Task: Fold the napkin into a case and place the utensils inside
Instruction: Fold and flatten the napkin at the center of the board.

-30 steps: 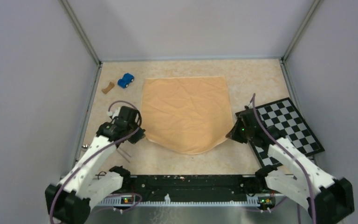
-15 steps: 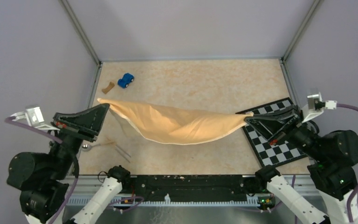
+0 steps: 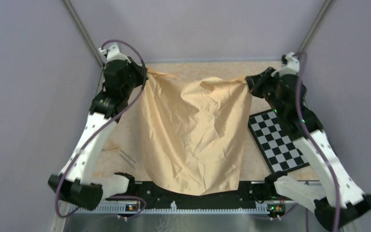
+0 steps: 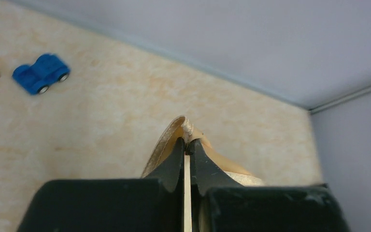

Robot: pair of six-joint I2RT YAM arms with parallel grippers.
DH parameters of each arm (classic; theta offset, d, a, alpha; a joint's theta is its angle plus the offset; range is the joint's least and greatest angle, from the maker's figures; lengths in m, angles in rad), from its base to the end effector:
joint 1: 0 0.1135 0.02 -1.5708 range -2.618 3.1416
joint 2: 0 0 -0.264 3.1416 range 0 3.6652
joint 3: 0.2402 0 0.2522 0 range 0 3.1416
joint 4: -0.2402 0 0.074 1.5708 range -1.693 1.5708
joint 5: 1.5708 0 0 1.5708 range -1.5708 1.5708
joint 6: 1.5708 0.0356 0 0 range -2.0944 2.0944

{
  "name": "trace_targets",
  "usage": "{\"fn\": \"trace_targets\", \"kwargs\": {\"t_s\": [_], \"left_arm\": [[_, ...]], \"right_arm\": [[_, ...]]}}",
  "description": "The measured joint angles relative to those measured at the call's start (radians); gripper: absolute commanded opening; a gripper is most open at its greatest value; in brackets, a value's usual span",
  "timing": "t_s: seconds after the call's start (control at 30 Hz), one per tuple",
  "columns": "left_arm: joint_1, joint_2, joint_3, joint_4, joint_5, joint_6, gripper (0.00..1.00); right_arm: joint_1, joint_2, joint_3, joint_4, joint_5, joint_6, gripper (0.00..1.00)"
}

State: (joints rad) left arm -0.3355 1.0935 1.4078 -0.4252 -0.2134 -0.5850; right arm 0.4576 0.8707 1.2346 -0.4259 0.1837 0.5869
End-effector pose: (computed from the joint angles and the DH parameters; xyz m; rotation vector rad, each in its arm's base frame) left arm 0.2114 -0.0657 0.4687 -0.3726 1.6640 -0.5118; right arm 0.1520 0.0676 0.4519 0.2515 1.6527 0.6479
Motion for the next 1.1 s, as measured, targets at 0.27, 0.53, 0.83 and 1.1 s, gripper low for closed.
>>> {"fn": "trace_targets", "kwargs": {"t_s": [0.27, 0.53, 0.83, 1.1], "left_arm": [[0.249, 0.454, -0.182, 0.24, 0.263, -0.018, 0.0], [0.305, 0.896, -0.031, 0.362, 0.547, -0.013, 0.0], [0.36, 0.909, -0.003, 0.301, 0.643, -0.002, 0.0], [0.403, 0.614, -0.24, 0.12, 0.66, 0.05, 0.0]], "right_arm": [[-0.226, 0.52, -0.145, 0.209, -0.087, -0.016, 0.0], [-0.274, 0.946, 0.062, 0.319, -0.26, -0.085, 0.0], [-0.278, 1.041, 0.174, 0.273, -0.39, -0.143, 0.0], [-0.278, 0.812, -0.013, 0.072, -0.421, -0.169, 0.0]]}}
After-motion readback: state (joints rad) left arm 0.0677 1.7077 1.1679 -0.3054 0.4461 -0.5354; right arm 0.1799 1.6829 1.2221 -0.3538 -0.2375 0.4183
